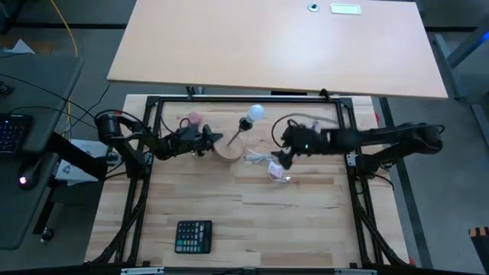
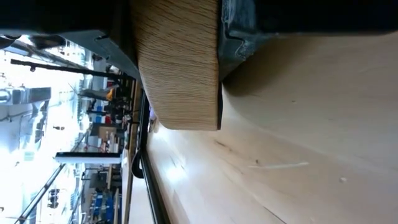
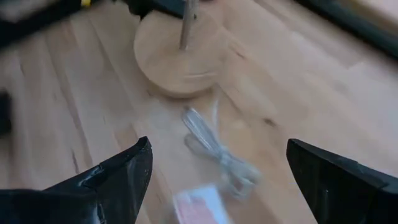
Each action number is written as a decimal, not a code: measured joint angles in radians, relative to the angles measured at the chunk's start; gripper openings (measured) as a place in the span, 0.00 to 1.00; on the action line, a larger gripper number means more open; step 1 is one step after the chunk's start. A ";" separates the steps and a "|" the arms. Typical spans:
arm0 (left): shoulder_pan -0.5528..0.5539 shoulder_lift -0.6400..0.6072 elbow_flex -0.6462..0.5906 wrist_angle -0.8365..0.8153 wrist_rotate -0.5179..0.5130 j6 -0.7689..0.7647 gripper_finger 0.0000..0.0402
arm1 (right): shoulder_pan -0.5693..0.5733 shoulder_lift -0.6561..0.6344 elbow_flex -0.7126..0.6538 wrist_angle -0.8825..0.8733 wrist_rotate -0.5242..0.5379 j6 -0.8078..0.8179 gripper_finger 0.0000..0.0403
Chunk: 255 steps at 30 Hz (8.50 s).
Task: Screw lightbulb
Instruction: Remove the white lightbulb from the brown lamp, then put the brown lamp on the table
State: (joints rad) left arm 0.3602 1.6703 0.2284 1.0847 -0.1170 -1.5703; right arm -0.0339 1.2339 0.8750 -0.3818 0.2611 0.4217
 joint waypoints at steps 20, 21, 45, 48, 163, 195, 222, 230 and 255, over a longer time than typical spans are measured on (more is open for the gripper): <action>0.034 0.004 -0.028 0.168 -0.018 0.137 0.30 | -0.016 0.035 -0.262 0.635 -0.056 0.282 0.89; 0.047 -0.001 -0.026 0.211 -0.021 0.143 0.30 | -0.027 0.012 -0.247 0.640 -0.063 0.264 0.89; 0.229 -0.716 0.306 -0.747 -0.013 0.899 0.29 | -0.216 -0.275 0.029 0.579 0.016 0.512 0.89; 0.228 -0.757 0.469 -1.003 -0.132 1.119 0.29 | -0.203 -0.233 0.029 0.652 0.018 0.550 0.89; 0.220 -0.819 0.934 -1.624 -0.394 1.352 0.29 | -0.264 0.290 0.337 0.681 -0.368 0.448 0.49; 0.221 -0.629 1.064 -2.099 -0.240 0.980 0.29 | -0.203 0.287 0.341 0.421 -0.256 -1.339 0.48; 0.404 -0.720 1.065 -2.157 0.051 0.823 0.29 | -0.106 0.279 0.343 0.577 0.017 -2.039 0.48; 0.435 -0.782 1.067 -2.208 0.097 0.849 0.29 | -0.133 0.248 0.340 0.644 0.036 -2.039 0.48; 0.438 -0.653 1.062 -1.776 0.323 1.171 0.29 | -0.158 -0.113 0.341 0.228 0.216 -1.073 0.48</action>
State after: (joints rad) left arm 0.7980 1.0175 1.2901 -0.6908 0.2056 -0.3993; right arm -0.1921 1.1212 1.2156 -0.1543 0.4774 -0.6517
